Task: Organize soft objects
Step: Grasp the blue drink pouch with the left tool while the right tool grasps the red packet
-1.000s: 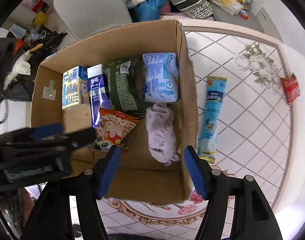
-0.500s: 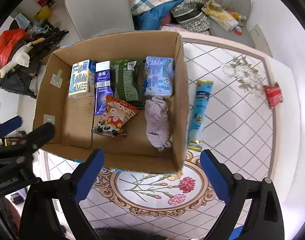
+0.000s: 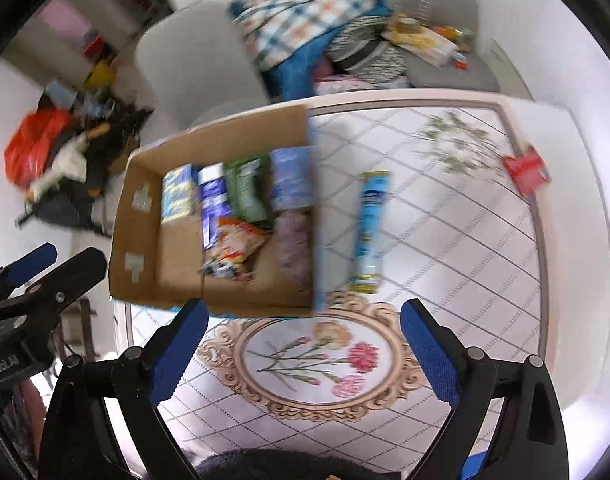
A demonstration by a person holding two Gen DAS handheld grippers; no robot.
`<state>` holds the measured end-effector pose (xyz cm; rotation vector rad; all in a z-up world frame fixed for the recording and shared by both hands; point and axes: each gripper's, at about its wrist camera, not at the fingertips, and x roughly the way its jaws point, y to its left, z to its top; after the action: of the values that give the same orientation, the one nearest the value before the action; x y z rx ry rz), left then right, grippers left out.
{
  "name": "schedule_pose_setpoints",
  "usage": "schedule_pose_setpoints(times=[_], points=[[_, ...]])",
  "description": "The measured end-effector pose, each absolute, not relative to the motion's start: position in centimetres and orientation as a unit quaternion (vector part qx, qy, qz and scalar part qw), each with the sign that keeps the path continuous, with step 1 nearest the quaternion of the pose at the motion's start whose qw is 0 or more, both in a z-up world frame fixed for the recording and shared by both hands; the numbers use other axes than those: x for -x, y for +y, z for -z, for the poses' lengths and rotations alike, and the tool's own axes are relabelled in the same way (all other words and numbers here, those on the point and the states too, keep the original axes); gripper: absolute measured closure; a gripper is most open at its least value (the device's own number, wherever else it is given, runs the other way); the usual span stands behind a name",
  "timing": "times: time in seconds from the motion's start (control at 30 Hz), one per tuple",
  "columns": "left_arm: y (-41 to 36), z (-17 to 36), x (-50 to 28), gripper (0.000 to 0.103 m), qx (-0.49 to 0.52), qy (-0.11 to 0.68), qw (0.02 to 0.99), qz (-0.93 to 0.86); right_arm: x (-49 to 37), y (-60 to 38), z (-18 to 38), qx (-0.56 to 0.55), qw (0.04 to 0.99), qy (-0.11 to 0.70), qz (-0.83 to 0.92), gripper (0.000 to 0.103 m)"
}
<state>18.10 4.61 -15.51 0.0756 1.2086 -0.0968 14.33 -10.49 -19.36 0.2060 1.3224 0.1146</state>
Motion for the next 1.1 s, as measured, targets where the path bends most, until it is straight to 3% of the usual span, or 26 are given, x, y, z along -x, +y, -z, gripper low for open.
schedule_pose_setpoints(times=[0.23,0.47,0.7,1.03,1.1], points=[[-8.3,19.3,-24.3,0.000,-0.115,0.607,0.780,0.098,-15.7,-25.2,20.4,-0.145,0.774,0.615,0.039,0.004],[-16.4,32.7,-29.0,0.001,-0.194,0.696,0.689,0.056,-18.5,-36.0,23.9,-0.188,0.753,0.626,0.076,0.004],[-16.7,41.9,-30.6,0.001,-0.187,0.752,0.632,-0.011,-22.6,-40.7,28.6,-0.180,0.733,0.651,0.074,0.004],[-18.0,45.0,-32.0,0.001,-0.182,0.765,0.616,-0.044,-31.1,-45.6,37.0,-0.228,0.689,0.679,0.106,0.004],[-17.9,45.5,-32.1,0.007,-0.169,0.767,0.618,-0.043,-32.3,-46.7,38.9,-0.264,0.674,0.680,0.119,0.004]])
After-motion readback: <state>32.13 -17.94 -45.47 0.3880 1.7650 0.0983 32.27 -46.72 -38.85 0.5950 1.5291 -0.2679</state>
